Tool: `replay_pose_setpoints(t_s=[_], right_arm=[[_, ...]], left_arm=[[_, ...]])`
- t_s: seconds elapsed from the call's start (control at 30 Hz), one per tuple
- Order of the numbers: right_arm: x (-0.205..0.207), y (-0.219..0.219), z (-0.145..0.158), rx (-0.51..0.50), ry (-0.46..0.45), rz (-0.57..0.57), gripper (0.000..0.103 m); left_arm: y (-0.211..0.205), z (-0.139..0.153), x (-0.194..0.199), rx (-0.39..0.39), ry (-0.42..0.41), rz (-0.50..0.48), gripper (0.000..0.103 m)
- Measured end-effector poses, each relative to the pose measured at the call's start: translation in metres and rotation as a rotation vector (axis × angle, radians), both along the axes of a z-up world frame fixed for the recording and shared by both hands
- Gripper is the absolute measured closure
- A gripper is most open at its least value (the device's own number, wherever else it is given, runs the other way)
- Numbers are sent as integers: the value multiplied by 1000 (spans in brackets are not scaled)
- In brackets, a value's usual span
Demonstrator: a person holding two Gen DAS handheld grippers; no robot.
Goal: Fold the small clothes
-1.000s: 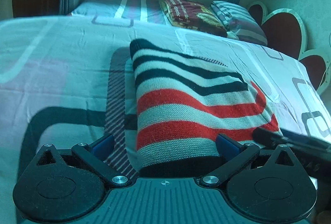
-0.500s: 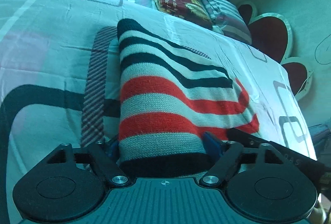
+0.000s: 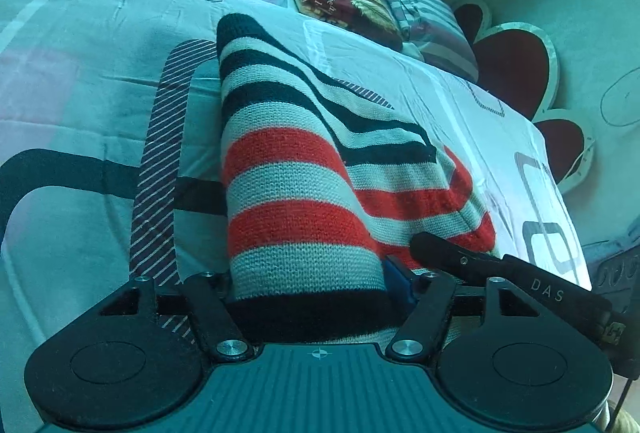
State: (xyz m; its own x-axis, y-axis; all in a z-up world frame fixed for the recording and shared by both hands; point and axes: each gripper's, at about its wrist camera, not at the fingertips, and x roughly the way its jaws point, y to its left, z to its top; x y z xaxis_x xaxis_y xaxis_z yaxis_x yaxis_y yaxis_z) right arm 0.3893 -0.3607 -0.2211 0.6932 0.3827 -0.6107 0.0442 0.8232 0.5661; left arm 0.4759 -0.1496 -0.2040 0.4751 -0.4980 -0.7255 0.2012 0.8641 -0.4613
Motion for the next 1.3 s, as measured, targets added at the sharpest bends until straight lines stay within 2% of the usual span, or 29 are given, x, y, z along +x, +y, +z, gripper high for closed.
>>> replay_pose_setpoints(t_s=[0.17, 0.3, 0.57, 0.8, 1.07, 1.3], right_arm=[[8, 1, -5, 1, 20, 10, 48], [-6, 5, 8, 12, -11, -25, 58], [-15, 12, 24, 33, -45, -24, 62], [-21, 32, 37, 76, -75, -22, 62], [-24, 93, 49, 96, -91, -8, 62], [-26, 190, 60, 77, -99, -15, 62]], left_arm=[[-5, -2, 1, 26, -7, 12, 36], [-9, 9, -6, 62, -43, 1, 42], [-5, 30, -18, 85, -83, -18, 44], [17, 49, -27, 110, -104, -9, 44], [88, 62, -38, 119, -129, 10, 44], [192, 66, -42, 114, -142, 17, 44]])
